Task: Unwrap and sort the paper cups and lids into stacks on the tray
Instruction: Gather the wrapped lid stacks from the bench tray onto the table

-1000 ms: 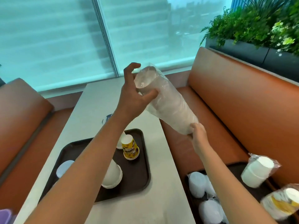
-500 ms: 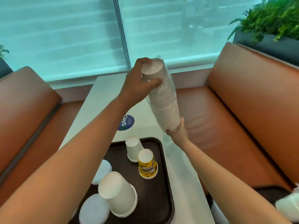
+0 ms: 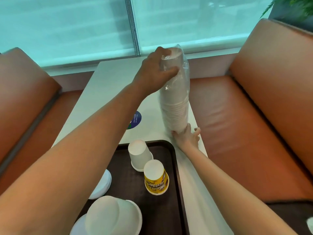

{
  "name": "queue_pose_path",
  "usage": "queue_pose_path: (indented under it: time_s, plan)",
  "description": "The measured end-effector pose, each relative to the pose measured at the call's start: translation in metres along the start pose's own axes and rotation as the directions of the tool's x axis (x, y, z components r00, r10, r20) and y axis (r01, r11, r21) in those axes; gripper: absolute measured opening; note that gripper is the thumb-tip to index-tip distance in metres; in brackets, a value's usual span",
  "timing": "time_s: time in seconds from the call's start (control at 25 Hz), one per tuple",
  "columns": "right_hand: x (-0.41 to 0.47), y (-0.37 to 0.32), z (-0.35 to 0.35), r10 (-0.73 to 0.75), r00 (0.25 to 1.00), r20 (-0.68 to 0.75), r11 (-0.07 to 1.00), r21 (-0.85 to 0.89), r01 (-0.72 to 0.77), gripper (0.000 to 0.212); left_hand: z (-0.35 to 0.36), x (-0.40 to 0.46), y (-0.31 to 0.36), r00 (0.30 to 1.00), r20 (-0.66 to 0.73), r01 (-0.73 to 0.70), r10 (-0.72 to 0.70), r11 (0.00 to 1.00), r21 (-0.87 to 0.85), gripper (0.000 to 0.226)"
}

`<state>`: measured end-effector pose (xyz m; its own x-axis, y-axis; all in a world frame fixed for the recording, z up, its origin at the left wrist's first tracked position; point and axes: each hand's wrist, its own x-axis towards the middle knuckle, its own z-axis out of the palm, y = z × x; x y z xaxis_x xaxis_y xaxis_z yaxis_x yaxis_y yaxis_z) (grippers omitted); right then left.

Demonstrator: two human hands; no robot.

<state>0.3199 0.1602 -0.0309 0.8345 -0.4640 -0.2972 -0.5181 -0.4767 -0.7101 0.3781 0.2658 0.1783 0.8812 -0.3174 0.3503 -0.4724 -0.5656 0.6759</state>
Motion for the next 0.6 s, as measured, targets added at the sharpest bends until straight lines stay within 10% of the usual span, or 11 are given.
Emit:
queue_pose_path:
  time_s: [0.2, 0.36, 0.48, 0.6]
  plan:
    - [-0.001, 0.007, -0.017, -0.036, 0.997, 0.070, 0.997, 0.077, 0.031, 0.071, 0.012, 0.004, 0.008, 0.999, 0.039, 0.015, -0.018, 0.996, 0.085, 0.056]
    - [-0.022, 0.023, -0.054, -0.043, 0.986, -0.164, 0.873, 0.474, 0.117, 0.046, 0.003, -0.021, 0.030, 0.983, -0.181, 0.051, -0.003, 0.963, 0.264, 0.065]
    - [-0.052, 0.030, -0.098, -0.013, 0.964, -0.264, 0.762, 0.622, 0.180, 0.034, 0.010, -0.063, 0.070, 0.917, -0.325, -0.164, 0.231, 0.962, 0.219, 0.036]
    - [-0.090, 0.045, -0.142, -0.002, 0.944, -0.331, 0.738, 0.636, 0.225, 0.031, 0.039, -0.106, 0.100, 0.929, -0.173, -0.314, 0.328, 0.944, 0.102, 0.018]
